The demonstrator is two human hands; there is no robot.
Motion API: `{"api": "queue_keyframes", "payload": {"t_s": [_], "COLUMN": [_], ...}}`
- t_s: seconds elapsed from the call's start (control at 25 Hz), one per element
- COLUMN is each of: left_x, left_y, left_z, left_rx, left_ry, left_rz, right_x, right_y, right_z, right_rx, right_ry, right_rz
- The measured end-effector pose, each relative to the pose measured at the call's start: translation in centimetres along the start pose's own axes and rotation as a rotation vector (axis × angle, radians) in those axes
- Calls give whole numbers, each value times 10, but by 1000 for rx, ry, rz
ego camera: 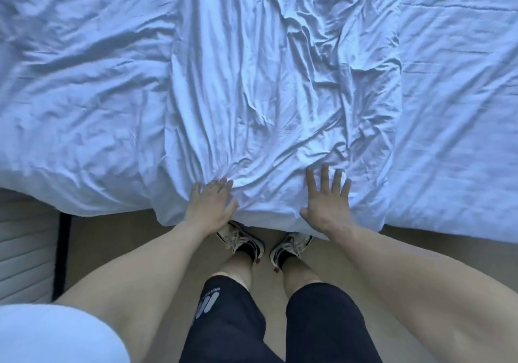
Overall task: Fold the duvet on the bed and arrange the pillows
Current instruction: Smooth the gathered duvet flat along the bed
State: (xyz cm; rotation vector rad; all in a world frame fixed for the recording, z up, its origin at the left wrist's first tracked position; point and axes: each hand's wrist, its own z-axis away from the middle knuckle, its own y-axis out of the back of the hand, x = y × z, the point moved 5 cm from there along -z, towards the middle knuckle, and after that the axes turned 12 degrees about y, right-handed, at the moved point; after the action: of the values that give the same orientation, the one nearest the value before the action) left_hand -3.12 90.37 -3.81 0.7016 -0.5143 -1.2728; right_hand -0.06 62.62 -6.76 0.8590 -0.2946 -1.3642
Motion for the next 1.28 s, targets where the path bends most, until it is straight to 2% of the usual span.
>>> {"api": "queue_keyframes", "payload": {"t_s": [0.08, 0.2, 0.36, 0.52, 0.64, 0.76, 0.92, 1.08, 1.2, 1.28], "left_x": [-11, -41, -125, -267, -361, -455, -592, -716, -777, -799], "left_y": [6, 6, 11, 18, 16, 16, 41, 66, 83, 89], "left_z": [1, 14, 17, 13, -7, -25, -59, -104, -133, -151], "left_rx": [99, 148, 205, 290, 248, 200, 297, 451, 405, 369], "left_ry": [100, 225, 380, 609, 633, 667, 776, 919, 1024, 982], "left_rz": [152, 393, 554, 654, 703, 828, 883, 1019, 1166, 1185], "right_x": [-34, -106, -223, -362, -451, -542, -655, -713, -734, -747], "right_y": [9, 19, 29, 32, 31, 13, -7, -15, -11, -8], "right_z": [-6, -28, -67, -113, -159, -197, -245, -275, -294, -310], "right_rx": [15, 61, 85, 61, 67, -13, -54, -57, -60, -66], "right_ry": [53, 147, 344, 462, 486, 501, 521, 487, 482, 509], "right_rz": [33, 62, 149, 208, 270, 319, 293, 303, 306, 320]}}
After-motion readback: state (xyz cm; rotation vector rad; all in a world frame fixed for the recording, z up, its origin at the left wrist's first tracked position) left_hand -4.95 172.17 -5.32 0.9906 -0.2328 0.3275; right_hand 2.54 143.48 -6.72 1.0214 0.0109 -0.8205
